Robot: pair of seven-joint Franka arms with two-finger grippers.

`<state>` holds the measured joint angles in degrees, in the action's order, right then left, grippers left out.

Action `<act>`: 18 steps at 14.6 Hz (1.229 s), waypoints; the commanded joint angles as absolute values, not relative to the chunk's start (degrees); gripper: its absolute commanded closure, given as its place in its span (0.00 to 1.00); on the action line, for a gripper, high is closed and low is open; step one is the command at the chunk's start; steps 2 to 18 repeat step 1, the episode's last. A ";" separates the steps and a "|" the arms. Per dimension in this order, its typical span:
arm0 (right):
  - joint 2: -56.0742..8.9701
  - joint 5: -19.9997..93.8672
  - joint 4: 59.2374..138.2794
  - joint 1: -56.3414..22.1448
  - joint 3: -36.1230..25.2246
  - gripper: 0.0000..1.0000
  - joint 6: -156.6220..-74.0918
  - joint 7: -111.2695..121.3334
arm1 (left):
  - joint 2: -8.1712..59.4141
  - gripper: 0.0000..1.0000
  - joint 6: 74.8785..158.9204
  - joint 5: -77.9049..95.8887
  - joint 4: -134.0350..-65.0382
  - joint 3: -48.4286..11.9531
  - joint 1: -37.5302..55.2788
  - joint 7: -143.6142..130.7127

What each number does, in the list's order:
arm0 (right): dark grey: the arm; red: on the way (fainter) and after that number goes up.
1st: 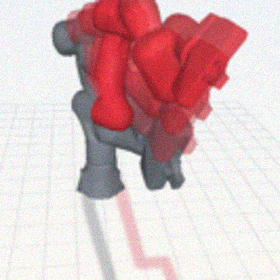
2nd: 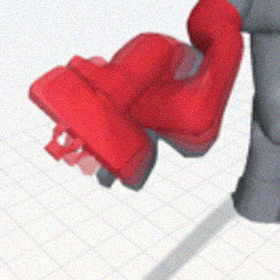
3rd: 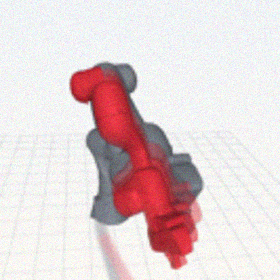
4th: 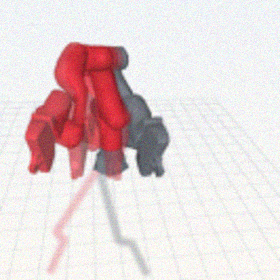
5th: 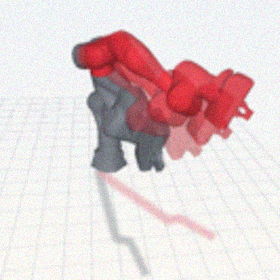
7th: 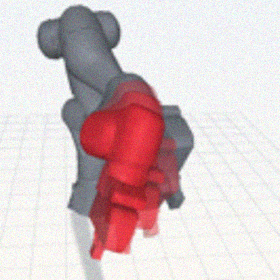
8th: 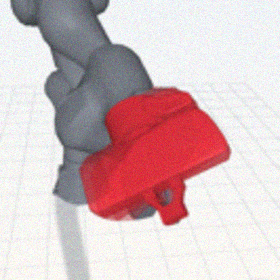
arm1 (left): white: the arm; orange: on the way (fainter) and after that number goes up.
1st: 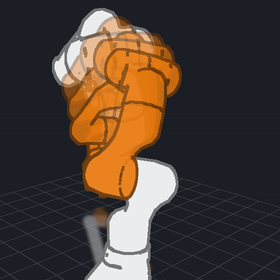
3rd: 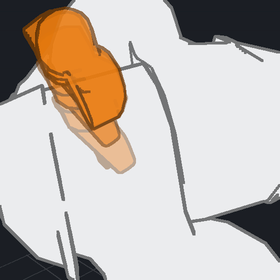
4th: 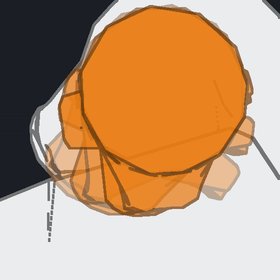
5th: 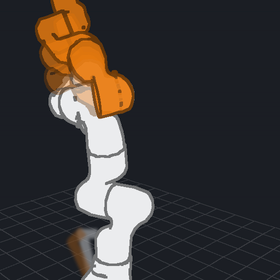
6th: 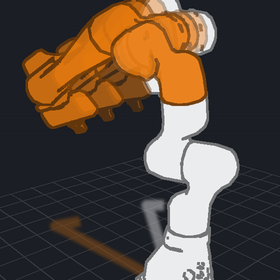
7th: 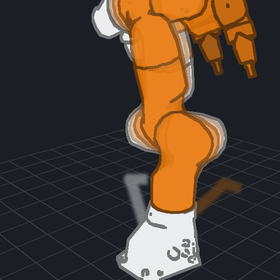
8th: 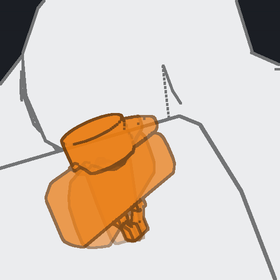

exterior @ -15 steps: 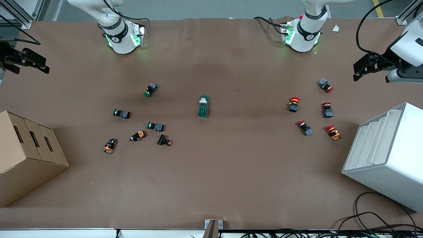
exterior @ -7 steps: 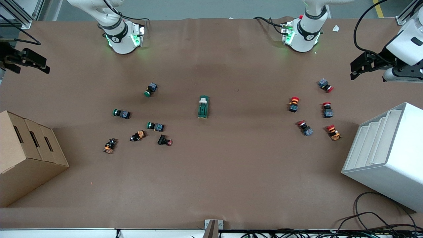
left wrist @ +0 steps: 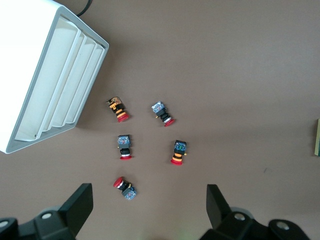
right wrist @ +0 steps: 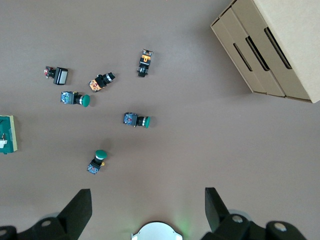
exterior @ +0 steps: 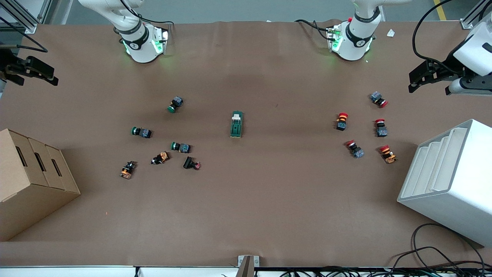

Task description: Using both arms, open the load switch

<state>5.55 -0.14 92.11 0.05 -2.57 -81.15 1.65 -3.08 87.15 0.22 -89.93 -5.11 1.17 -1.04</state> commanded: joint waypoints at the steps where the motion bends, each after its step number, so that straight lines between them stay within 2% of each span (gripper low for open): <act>1: 7.12 0.79 93.60 0.09 -2.55 0.00 -81.65 0.88 | -2.82 0.00 86.75 0.70 -88.95 -5.19 0.70 -0.26; 18: 7.12 0.79 93.60 0.09 -2.55 0.00 -81.65 0.88 | -2.82 0.00 86.75 0.70 -88.95 -5.19 0.70 -0.26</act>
